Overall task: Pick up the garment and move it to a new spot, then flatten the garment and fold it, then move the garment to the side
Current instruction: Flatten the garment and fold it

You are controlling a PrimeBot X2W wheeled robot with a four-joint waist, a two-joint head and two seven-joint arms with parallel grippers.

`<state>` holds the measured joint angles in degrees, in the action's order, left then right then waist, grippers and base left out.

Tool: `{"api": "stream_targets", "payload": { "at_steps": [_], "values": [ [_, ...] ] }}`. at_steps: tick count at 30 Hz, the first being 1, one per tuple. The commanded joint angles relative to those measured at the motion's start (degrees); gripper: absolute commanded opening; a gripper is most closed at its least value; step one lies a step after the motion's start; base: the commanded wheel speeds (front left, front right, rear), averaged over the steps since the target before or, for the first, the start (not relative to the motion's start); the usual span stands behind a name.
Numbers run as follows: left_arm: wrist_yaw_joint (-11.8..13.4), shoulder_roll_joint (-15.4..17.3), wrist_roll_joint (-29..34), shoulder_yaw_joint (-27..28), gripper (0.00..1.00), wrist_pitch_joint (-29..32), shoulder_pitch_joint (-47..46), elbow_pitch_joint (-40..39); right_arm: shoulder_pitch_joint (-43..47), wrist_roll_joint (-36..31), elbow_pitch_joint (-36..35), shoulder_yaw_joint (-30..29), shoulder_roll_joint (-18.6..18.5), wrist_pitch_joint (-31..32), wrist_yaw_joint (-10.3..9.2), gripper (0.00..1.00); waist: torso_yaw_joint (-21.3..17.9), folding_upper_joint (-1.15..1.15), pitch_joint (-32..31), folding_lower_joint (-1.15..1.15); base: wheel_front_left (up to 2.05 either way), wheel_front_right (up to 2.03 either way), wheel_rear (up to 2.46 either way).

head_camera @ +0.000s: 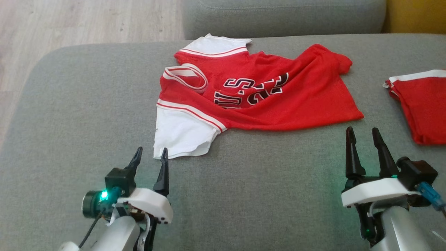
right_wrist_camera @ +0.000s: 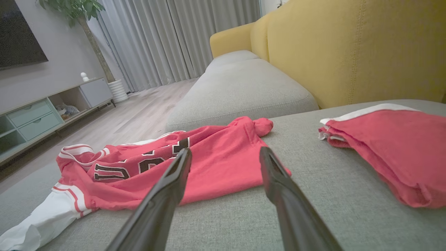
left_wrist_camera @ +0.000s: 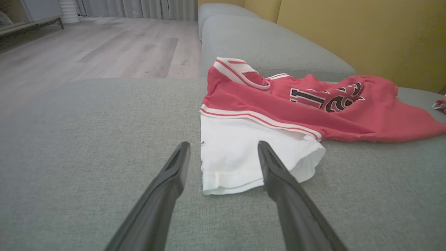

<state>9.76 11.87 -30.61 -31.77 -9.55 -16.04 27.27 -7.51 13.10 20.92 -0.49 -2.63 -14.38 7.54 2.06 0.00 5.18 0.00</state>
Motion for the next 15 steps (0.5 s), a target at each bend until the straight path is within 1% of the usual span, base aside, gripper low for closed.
{"api": "stream_targets", "payload": {
  "at_steps": [1, 4, 10, 15],
  "values": [
    [-0.15, 0.72, -0.48, 1.52, 1.00, 0.34, -1.40, -1.31, -1.36, -0.07, -1.67, 1.55, -0.25, -0.62, -0.05, 1.00, -0.27, 0.00, 0.31, 0.00, 0.00, 0.00, 0.00],
    [-0.71, 0.58, -0.97, 1.06, 1.00, 1.65, -1.63, -0.80, -1.52, -0.22, -1.54, 1.71, -0.25, -0.62, -0.05, 1.00, -0.87, 0.00, 0.98, 0.00, 0.00, 0.00, 0.00],
    [0.74, 1.50, -0.67, 1.45, 1.00, 4.07, -4.38, 3.34, -2.46, -0.25, -1.80, 2.02, -0.25, -0.62, -0.05, 1.00, -2.45, 0.00, 3.04, 0.00, 0.00, 0.00, 0.00],
    [1.01, 1.96, -1.19, 2.41, 1.00, 4.95, -7.56, 8.37, -3.09, -0.21, -2.14, 2.15, -0.25, -0.62, -0.05, 1.00, -4.01, 0.00, 4.90, 0.00, 0.00, 0.00, 0.00]
  ]
}}
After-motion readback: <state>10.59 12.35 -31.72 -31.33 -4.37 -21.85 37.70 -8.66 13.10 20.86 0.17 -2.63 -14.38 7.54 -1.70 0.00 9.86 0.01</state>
